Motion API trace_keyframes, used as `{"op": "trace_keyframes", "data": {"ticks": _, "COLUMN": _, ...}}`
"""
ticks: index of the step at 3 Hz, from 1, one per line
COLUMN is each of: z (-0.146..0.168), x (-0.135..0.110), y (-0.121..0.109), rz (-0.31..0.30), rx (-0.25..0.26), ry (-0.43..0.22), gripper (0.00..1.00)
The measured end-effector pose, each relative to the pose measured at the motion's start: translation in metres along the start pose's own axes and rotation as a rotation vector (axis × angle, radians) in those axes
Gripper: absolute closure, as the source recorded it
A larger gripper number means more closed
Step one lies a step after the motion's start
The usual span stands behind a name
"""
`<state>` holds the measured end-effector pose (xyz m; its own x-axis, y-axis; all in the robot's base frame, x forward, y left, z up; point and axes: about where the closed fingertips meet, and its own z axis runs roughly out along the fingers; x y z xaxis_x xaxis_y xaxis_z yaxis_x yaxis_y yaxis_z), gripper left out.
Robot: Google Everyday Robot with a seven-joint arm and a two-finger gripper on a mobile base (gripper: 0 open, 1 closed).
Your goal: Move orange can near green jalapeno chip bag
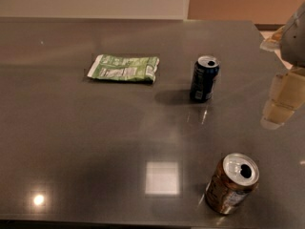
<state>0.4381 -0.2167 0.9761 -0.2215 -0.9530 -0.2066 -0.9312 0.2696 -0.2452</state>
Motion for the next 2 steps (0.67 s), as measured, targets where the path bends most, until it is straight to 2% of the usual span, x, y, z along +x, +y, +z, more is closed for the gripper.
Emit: {"op": "trace_keyframes", "data": {"ticks": 2, "z": -0.0023, "x": 0.0009, "y": 0.0007, "rz": -0.006, "rx": -0.011, "ry": 0.000, "gripper": 0.00}}
